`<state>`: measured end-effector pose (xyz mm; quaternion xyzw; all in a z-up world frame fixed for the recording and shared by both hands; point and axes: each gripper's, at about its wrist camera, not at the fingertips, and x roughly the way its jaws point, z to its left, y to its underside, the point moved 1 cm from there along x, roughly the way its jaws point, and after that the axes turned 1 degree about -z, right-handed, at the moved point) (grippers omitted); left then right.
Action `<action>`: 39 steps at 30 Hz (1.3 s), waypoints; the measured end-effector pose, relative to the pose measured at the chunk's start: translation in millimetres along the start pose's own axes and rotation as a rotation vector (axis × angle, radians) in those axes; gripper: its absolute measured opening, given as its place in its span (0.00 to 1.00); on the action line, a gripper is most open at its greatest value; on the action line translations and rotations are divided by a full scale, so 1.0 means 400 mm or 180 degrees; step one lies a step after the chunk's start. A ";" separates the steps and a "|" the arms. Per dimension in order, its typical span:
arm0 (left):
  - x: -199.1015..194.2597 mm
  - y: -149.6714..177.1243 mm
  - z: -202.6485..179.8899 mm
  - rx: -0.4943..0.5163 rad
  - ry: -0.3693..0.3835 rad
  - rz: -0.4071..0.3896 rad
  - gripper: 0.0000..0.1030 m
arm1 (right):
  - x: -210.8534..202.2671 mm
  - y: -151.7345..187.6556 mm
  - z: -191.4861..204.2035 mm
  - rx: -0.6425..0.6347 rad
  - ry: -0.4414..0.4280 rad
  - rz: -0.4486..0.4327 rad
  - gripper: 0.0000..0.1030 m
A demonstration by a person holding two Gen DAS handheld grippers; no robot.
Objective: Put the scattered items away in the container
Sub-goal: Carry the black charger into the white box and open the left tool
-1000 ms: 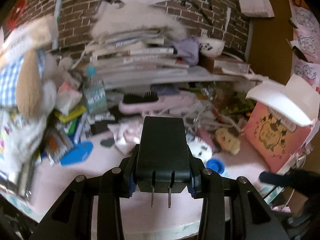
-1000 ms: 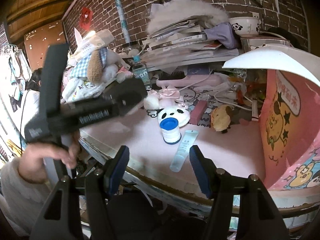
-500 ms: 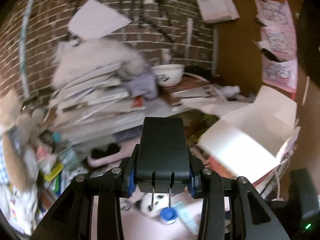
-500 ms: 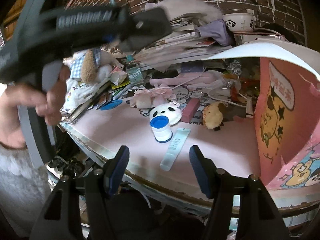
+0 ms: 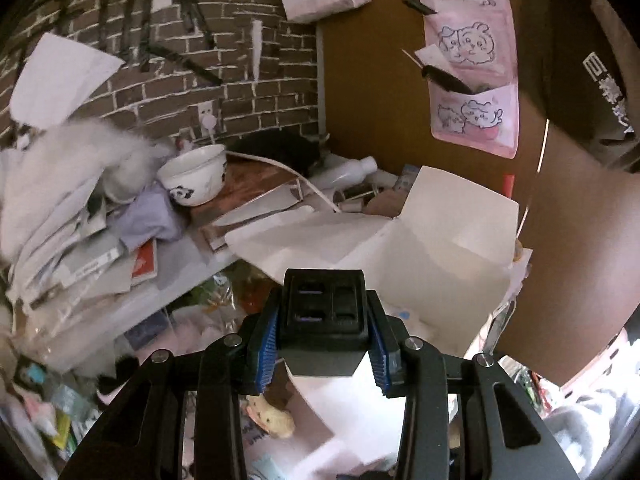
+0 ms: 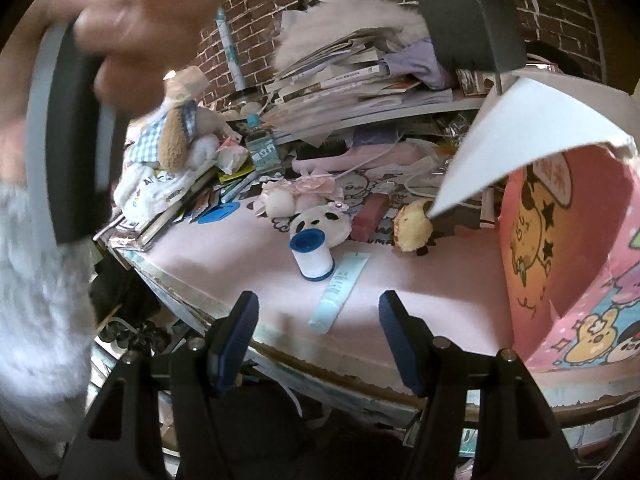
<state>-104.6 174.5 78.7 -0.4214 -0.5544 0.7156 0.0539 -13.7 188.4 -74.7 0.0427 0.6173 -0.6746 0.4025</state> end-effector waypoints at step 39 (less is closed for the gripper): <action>0.261 -0.008 -0.182 0.0692 0.0362 0.1032 0.32 | 0.001 0.005 -0.028 0.0123 0.0004 0.0001 0.58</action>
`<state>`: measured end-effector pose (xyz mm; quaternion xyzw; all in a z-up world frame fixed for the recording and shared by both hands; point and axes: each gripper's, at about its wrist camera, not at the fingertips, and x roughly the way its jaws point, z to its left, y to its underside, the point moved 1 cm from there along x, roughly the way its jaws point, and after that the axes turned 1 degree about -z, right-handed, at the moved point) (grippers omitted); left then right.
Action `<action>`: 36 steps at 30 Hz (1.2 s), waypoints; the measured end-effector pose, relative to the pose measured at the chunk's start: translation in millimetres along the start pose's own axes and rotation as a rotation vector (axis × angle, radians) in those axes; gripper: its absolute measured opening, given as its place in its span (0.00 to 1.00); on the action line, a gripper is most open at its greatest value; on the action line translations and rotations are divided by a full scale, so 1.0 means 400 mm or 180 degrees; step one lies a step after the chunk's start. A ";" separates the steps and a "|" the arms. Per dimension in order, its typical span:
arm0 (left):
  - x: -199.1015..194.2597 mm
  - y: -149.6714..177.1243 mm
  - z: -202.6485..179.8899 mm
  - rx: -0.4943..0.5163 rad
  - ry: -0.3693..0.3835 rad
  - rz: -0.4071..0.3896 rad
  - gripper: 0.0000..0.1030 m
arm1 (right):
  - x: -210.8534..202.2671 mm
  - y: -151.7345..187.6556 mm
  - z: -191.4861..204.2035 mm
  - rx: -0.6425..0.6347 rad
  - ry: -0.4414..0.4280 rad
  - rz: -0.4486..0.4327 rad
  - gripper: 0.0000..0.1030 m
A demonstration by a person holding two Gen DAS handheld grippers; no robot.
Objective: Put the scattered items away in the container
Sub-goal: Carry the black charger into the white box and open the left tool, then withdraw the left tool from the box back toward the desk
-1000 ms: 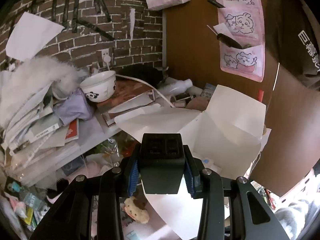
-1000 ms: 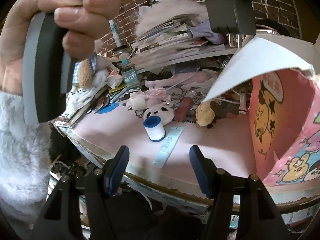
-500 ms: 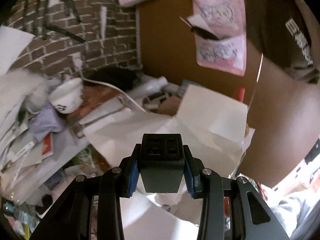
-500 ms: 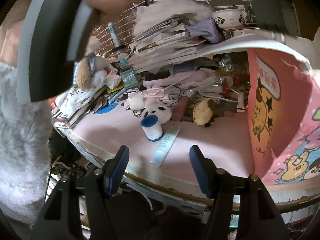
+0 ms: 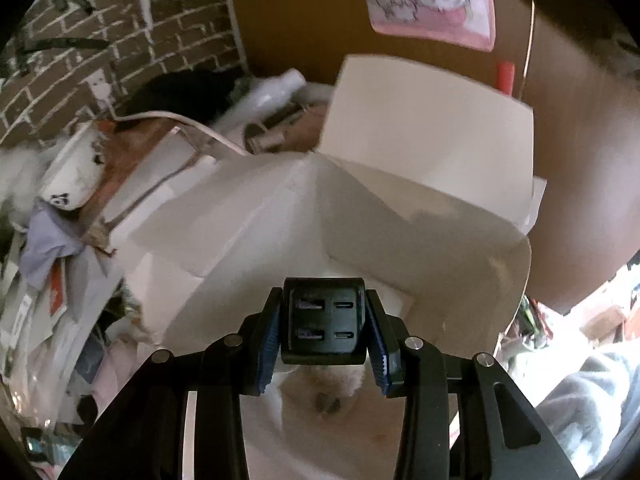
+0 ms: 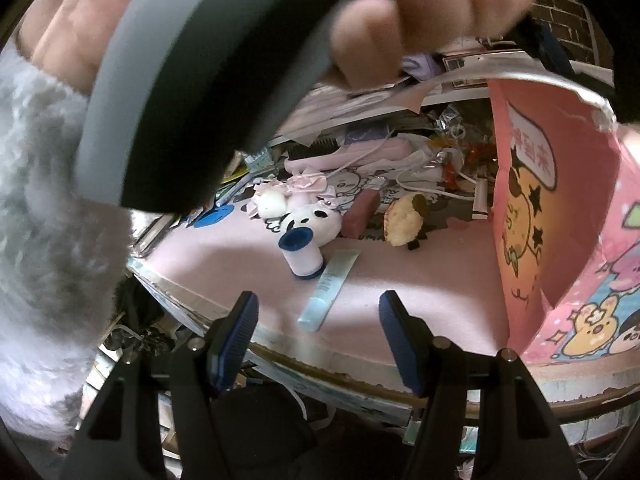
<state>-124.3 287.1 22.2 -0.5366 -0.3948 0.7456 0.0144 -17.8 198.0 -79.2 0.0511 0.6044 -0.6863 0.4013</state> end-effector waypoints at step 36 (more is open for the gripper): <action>-0.109 -0.007 0.056 -0.0232 0.0113 -0.0330 0.83 | 0.015 0.001 -0.006 0.0050 0.0087 -0.0043 0.58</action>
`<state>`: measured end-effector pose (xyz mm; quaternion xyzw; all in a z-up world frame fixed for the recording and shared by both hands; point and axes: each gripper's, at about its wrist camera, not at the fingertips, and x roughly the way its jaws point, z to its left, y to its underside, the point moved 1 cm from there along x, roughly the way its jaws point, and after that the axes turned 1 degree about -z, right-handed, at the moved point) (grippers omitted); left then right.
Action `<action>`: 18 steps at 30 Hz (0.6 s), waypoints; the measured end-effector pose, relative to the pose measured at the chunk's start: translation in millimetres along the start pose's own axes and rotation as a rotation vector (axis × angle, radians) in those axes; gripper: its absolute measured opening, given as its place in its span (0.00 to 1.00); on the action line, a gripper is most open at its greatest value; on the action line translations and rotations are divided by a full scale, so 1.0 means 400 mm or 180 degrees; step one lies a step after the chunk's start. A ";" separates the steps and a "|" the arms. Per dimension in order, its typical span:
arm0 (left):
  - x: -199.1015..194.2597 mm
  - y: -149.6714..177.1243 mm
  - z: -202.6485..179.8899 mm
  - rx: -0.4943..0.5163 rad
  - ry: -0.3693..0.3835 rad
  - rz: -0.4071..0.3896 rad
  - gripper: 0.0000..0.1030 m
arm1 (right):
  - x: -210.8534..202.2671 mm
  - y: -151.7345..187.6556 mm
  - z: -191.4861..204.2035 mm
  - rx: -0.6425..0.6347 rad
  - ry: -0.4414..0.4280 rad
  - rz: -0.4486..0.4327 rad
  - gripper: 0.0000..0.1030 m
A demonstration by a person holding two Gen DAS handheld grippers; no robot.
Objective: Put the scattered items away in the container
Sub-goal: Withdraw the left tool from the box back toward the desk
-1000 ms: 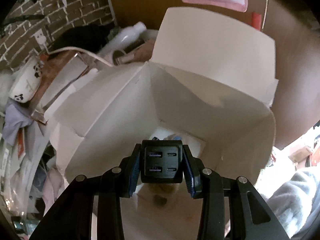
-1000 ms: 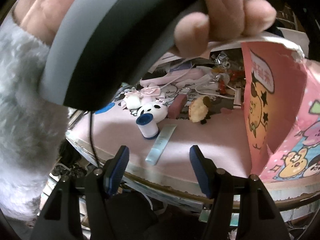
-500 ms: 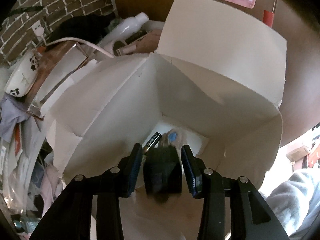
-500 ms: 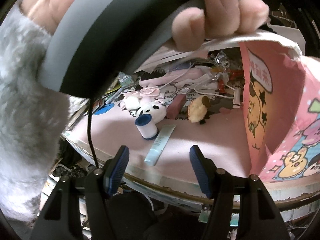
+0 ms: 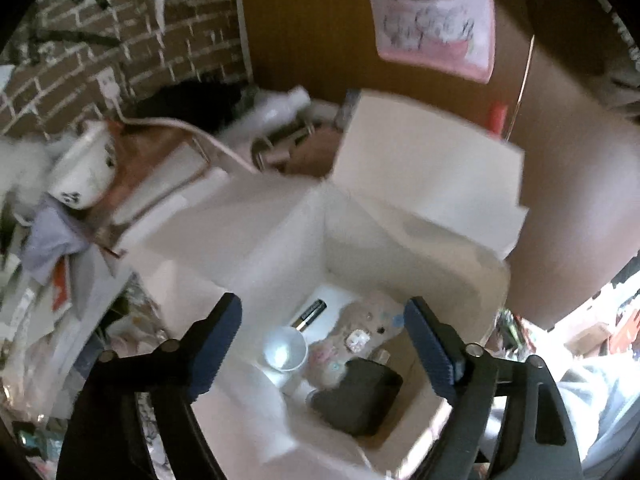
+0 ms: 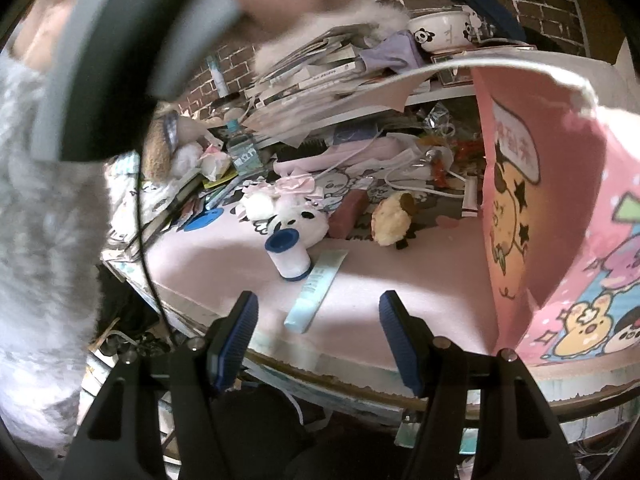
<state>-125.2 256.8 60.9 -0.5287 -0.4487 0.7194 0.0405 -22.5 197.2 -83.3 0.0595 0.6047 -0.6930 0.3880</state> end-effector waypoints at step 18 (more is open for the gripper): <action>-0.376 0.244 0.141 -0.0780 -0.1150 -0.1148 0.96 | 0.075 0.030 0.032 -0.0147 0.0255 -0.0081 0.58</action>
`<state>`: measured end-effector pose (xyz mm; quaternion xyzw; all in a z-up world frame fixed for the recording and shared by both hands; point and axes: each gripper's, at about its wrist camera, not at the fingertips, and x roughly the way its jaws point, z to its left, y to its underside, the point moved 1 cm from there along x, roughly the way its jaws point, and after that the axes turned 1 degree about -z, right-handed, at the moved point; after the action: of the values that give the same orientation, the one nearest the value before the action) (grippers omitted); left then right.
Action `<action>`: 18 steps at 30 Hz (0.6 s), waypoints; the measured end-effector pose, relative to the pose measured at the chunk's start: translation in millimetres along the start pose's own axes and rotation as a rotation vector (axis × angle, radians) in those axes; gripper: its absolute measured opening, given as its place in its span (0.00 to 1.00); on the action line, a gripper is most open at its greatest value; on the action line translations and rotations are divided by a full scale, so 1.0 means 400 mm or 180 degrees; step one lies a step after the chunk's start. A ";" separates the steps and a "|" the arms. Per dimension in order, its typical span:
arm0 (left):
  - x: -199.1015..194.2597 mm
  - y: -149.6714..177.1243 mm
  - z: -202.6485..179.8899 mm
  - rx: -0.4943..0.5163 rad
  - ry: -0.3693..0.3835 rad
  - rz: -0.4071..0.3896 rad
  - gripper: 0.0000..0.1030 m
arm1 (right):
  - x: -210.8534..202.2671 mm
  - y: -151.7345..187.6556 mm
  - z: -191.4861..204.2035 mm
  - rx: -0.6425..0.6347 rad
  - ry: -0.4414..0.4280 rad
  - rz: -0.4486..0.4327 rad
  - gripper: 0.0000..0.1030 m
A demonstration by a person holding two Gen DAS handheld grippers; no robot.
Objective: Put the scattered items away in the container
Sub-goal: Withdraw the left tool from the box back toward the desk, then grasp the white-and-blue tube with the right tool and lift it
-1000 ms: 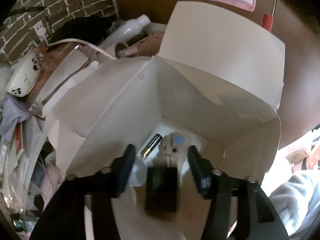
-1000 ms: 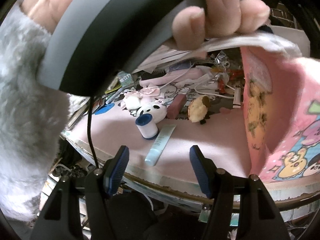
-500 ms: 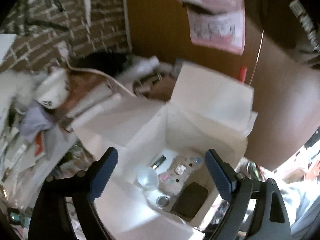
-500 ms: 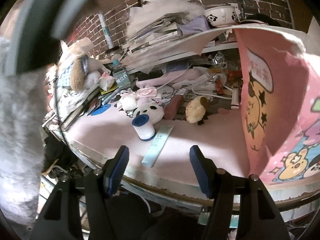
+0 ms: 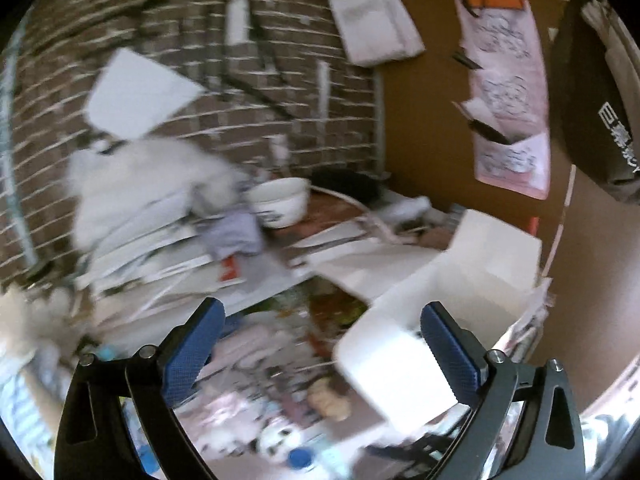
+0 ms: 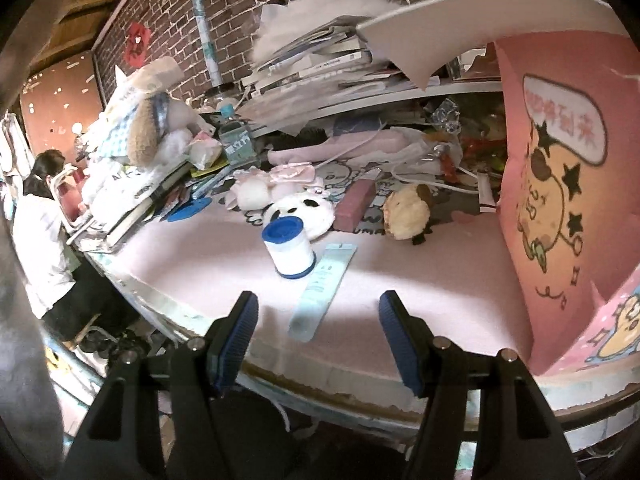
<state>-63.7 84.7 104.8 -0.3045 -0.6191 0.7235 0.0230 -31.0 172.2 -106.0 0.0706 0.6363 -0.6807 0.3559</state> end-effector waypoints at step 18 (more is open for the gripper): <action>-0.012 0.426 0.215 -0.0940 -0.0782 0.0514 0.97 | 0.051 -0.007 0.025 -0.0105 0.0290 -0.0119 0.52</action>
<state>-41.5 -32.7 -44.2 -0.2627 -0.6901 0.6562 -0.1557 -44.0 155.0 -113.2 0.0838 0.6642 -0.6728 0.3149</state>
